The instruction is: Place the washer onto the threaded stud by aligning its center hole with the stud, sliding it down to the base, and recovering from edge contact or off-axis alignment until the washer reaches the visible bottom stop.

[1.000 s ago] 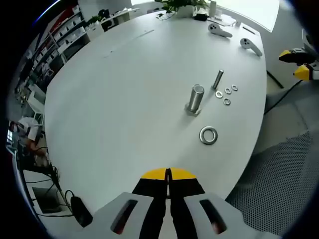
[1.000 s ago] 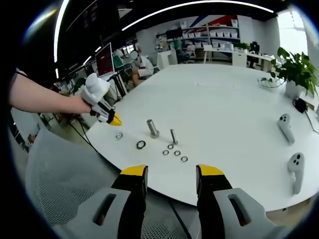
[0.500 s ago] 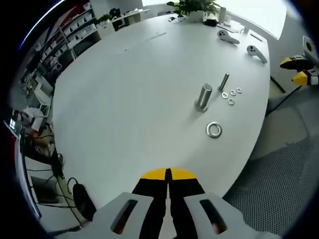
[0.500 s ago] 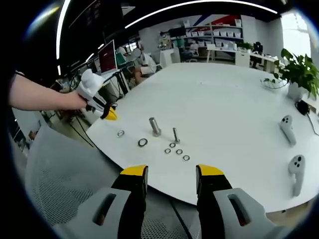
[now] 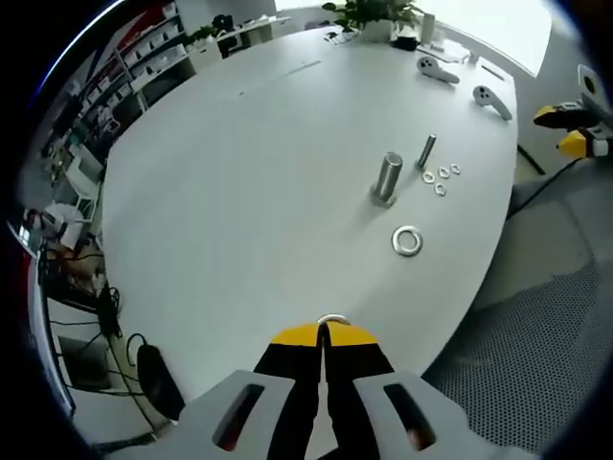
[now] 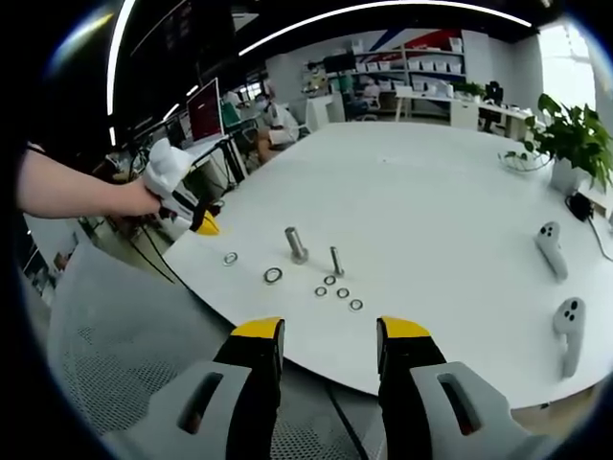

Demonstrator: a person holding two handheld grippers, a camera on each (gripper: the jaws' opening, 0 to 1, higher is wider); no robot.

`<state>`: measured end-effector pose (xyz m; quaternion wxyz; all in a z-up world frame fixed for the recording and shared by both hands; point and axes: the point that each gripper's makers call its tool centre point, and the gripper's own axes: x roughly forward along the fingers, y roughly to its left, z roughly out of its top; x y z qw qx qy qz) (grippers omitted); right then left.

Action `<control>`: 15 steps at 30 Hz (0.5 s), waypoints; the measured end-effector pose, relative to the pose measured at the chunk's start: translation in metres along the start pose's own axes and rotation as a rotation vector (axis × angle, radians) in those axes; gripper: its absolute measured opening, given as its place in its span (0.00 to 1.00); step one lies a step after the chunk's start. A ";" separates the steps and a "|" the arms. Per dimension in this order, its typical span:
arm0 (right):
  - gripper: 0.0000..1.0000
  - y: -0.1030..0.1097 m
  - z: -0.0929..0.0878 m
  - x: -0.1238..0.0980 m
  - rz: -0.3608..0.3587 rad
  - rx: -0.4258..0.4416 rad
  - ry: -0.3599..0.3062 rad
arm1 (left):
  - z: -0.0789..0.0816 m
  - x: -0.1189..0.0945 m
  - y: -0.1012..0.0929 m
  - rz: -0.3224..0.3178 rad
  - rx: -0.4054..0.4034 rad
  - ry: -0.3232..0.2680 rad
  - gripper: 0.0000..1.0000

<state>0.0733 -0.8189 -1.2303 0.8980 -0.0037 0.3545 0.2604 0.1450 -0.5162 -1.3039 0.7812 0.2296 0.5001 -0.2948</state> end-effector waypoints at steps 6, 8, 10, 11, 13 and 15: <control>0.41 0.000 0.000 0.000 -0.002 -0.001 -0.001 | -0.002 0.002 0.002 0.000 -0.005 0.003 0.00; 0.41 0.000 0.000 0.000 -0.003 0.002 0.000 | -0.002 0.001 0.001 -0.001 -0.006 0.003 0.00; 0.41 -0.001 0.000 0.000 -0.002 0.000 0.000 | -0.002 0.001 0.001 -0.001 -0.003 0.004 0.00; 0.41 0.000 0.000 0.000 -0.001 -0.003 0.002 | -0.002 0.001 0.001 -0.001 -0.004 0.004 0.00; 0.41 0.000 0.000 0.000 -0.002 -0.003 0.003 | -0.002 0.002 0.001 -0.002 -0.003 0.005 0.00; 0.41 -0.001 0.000 -0.001 -0.006 0.004 -0.001 | -0.003 0.004 0.001 -0.005 0.005 0.011 0.00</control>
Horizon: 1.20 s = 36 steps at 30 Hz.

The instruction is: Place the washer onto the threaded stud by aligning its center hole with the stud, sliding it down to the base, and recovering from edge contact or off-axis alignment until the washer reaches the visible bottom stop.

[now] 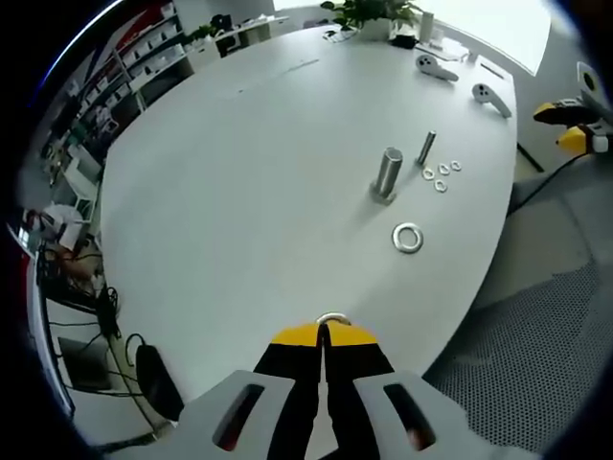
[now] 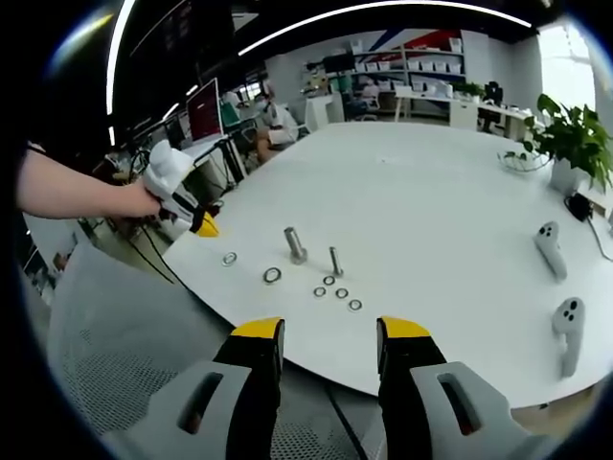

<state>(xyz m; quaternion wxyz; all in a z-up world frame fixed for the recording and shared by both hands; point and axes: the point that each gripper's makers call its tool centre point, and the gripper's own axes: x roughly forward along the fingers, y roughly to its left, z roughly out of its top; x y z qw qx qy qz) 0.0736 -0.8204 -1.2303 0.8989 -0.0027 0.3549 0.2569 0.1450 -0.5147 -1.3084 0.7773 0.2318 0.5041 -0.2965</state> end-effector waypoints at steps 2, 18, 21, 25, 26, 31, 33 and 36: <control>0.41 0.000 0.000 0.000 -0.001 0.001 -0.001 | 0.000 0.001 0.001 0.001 0.001 0.003 0.00; 0.41 0.000 0.000 0.000 -0.003 0.005 0.002 | -0.009 0.014 -0.001 -0.010 -0.086 0.028 0.14; 0.41 0.000 -0.001 0.001 -0.003 0.002 0.005 | -0.010 0.016 -0.002 -0.012 -0.084 0.036 0.16; 0.41 0.000 0.000 0.001 0.000 0.002 0.002 | -0.012 0.021 -0.004 -0.022 -0.087 0.048 0.18; 0.41 0.000 0.000 0.001 0.002 0.001 0.002 | -0.012 0.022 -0.004 -0.024 -0.088 0.048 0.18; 0.41 0.003 0.001 0.001 0.010 -0.009 -0.001 | -0.009 0.022 -0.005 -0.027 -0.080 0.050 0.19; 0.42 0.004 0.003 0.001 0.015 -0.008 -0.012 | -0.009 0.023 -0.004 -0.026 -0.079 0.052 0.18; 0.42 0.007 0.006 0.001 0.029 -0.022 -0.023 | -0.008 0.023 -0.003 -0.029 -0.087 0.053 0.19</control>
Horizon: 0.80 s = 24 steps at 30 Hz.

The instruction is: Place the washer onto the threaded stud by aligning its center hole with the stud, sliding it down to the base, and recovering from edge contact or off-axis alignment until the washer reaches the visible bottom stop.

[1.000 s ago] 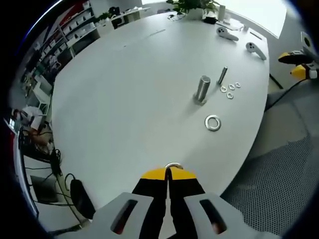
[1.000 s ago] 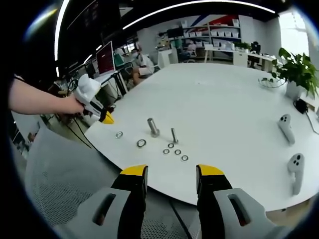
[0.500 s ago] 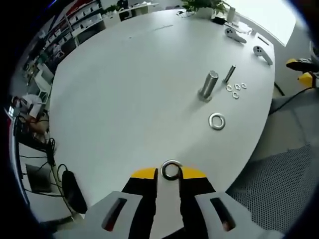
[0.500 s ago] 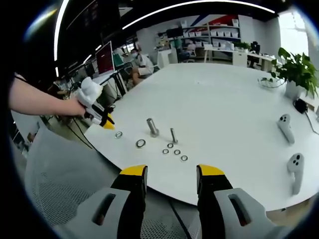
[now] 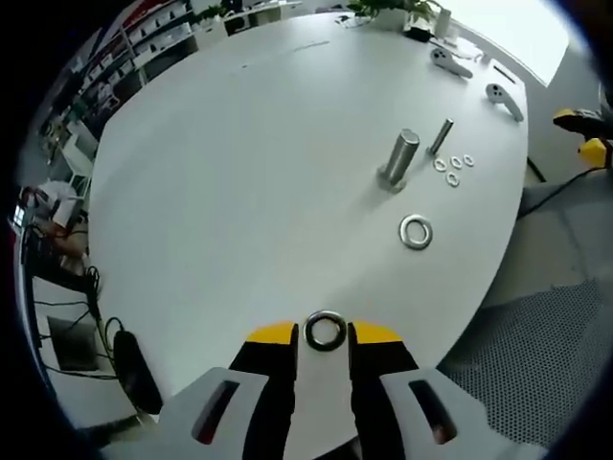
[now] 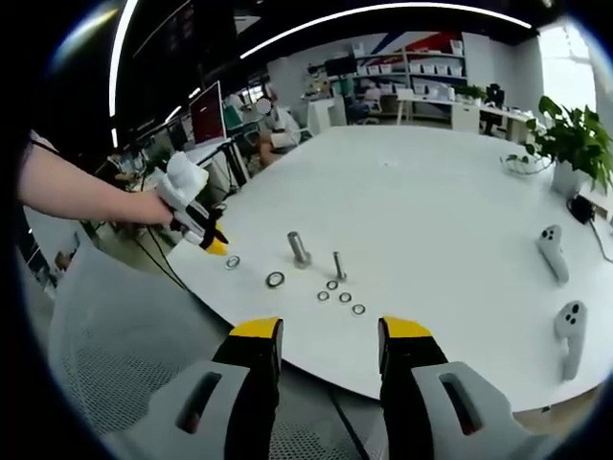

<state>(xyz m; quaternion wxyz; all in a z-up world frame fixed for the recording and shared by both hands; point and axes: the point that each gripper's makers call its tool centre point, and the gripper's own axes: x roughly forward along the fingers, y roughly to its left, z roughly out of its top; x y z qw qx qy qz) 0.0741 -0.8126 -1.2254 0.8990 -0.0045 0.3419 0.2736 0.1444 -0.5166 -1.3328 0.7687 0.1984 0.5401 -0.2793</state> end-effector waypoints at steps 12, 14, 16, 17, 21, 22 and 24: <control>0.42 -0.001 -0.003 0.001 -0.004 0.004 0.017 | -0.006 0.010 -0.009 -0.023 0.010 0.039 0.25; 0.42 -0.002 -0.003 0.001 -0.005 0.008 0.018 | -0.007 0.014 -0.011 -0.027 0.018 0.050 0.27; 0.42 -0.002 -0.004 0.001 -0.006 0.007 0.018 | -0.009 0.017 -0.010 -0.016 0.041 0.067 0.27; 0.42 -0.002 -0.004 0.001 -0.006 0.008 0.019 | -0.010 0.019 -0.009 -0.011 0.049 0.075 0.27; 0.42 -0.003 -0.003 0.000 -0.010 0.015 0.014 | -0.016 0.025 -0.008 -0.010 0.047 0.109 0.29; 0.42 -0.003 -0.003 0.000 -0.011 0.016 0.014 | -0.018 0.027 -0.007 -0.006 0.053 0.118 0.29; 0.42 -0.004 -0.003 0.000 -0.012 0.015 0.015 | -0.019 0.029 -0.008 -0.008 0.062 0.131 0.29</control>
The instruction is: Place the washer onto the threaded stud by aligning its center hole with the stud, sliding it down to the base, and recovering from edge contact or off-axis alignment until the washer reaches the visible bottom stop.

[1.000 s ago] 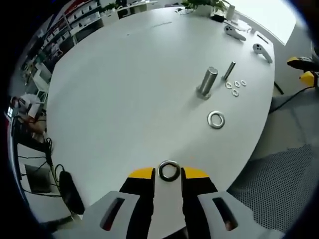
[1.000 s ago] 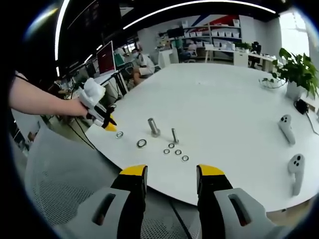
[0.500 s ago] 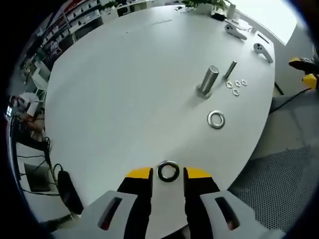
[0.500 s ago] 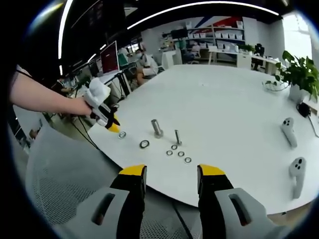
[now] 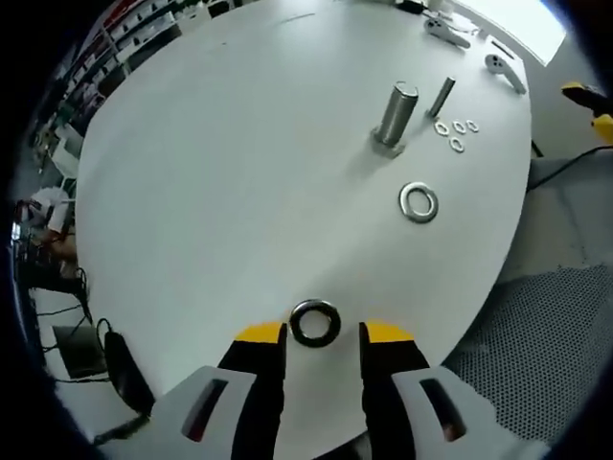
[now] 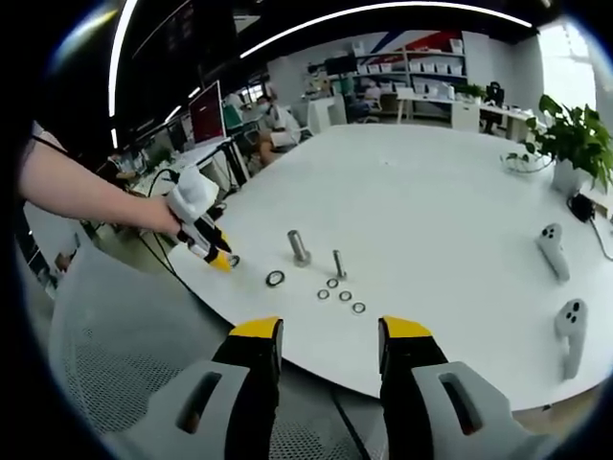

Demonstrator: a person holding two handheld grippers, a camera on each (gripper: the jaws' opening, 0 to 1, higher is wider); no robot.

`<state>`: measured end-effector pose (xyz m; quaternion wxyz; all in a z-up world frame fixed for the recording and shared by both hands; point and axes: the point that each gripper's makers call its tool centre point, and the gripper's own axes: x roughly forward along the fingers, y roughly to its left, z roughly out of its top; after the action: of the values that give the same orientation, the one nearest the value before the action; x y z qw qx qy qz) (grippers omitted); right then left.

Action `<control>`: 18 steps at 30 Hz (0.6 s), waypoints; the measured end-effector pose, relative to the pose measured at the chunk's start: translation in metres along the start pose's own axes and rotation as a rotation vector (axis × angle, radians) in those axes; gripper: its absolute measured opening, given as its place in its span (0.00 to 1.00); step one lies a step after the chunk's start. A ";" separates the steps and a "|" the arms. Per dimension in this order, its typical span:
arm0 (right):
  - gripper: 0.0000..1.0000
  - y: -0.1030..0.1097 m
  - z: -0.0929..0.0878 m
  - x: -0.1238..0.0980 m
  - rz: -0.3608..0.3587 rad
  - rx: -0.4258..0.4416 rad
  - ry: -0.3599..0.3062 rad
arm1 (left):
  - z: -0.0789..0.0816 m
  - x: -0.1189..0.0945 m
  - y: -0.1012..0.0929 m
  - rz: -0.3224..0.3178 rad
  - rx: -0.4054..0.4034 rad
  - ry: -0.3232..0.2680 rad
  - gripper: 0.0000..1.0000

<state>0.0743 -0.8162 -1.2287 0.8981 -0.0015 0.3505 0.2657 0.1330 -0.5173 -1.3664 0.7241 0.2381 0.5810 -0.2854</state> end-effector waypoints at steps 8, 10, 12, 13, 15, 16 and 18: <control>0.41 -0.001 0.001 -0.001 -0.005 0.013 -0.007 | 0.001 0.005 0.001 0.001 0.007 0.027 0.29; 0.41 -0.002 0.001 -0.001 -0.006 0.015 -0.010 | 0.001 0.005 0.001 -0.006 0.011 0.033 0.29; 0.41 -0.002 0.001 -0.001 -0.006 0.016 -0.010 | 0.001 0.006 0.002 -0.013 0.000 0.034 0.29; 0.41 -0.001 0.001 -0.001 -0.005 0.015 -0.010 | 0.001 0.006 0.002 -0.012 0.003 0.034 0.29; 0.41 -0.001 0.001 0.000 -0.004 0.016 -0.009 | 0.001 0.006 0.002 -0.013 0.002 0.033 0.29; 0.41 -0.001 0.001 0.000 -0.003 0.016 -0.009 | 0.001 0.006 0.002 -0.014 -0.003 0.031 0.29; 0.40 -0.002 0.001 -0.001 -0.004 0.018 -0.010 | 0.001 0.006 0.002 -0.014 -0.007 0.033 0.29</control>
<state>0.0754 -0.8175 -1.2277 0.9002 0.0070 0.3485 0.2609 0.1363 -0.5170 -1.3724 0.7134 0.2362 0.5954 -0.2843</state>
